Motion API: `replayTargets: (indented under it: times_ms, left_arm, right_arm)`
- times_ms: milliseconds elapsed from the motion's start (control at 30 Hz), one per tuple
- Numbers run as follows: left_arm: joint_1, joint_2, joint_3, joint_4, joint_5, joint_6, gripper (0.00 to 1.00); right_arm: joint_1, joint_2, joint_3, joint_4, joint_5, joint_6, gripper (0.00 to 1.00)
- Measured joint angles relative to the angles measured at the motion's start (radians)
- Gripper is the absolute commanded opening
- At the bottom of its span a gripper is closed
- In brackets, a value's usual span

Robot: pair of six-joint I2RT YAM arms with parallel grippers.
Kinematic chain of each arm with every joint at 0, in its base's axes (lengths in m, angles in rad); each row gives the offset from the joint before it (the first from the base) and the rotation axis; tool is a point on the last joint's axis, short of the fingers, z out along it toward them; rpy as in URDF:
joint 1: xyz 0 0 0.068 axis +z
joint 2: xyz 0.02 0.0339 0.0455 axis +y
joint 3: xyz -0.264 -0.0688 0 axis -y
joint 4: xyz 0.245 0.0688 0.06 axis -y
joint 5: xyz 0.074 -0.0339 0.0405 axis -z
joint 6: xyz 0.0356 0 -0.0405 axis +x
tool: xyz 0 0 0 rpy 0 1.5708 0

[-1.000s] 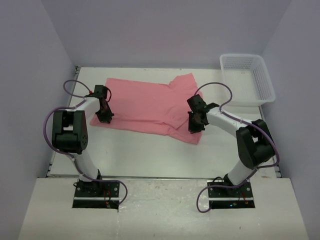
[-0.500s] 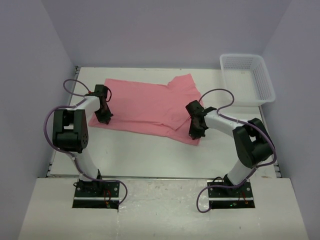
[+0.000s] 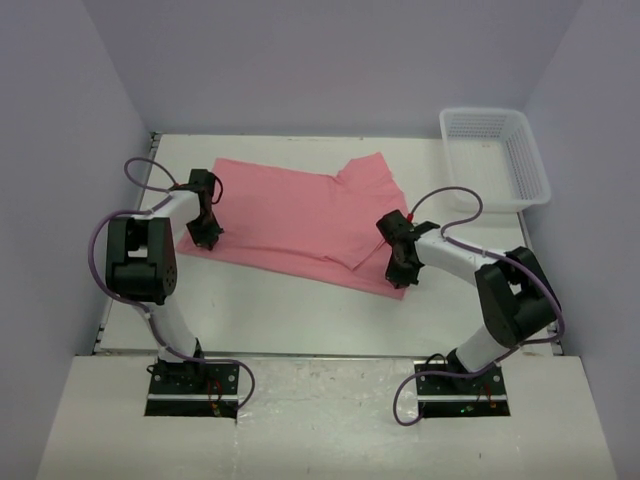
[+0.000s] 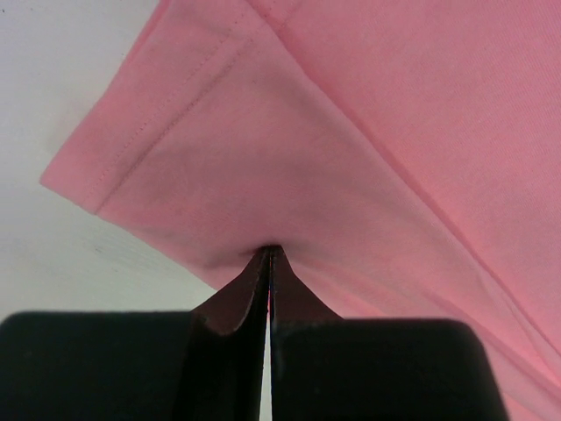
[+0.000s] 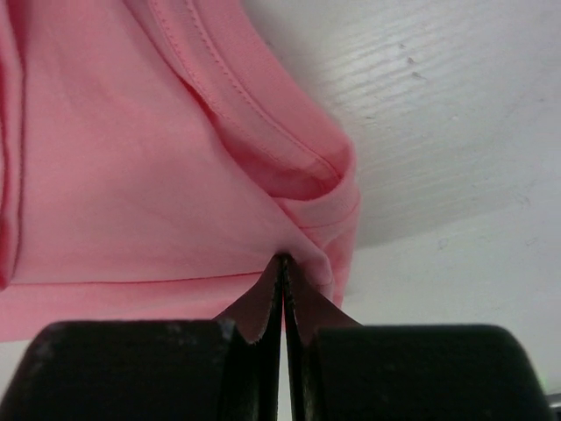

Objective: Fold and stack the t-shirts
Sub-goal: Fold the flattened tshirt in 1/3 of the way

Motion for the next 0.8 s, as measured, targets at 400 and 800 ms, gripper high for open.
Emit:
replayTargets:
  times_ms: [400,800]
  left_arm:
    - [0.002,-0.036,-0.029,-0.013,-0.029,-0.011,0.00]
    - [-0.020,-0.251,-0.050,-0.027,-0.026,-0.026,0.00]
  right_arm:
    - [0.024,-0.319,-0.011,-0.115,0.041,-0.061,0.40]
    - [0.043,-0.148,0.138,0.105,-0.310,-0.229,0.47]
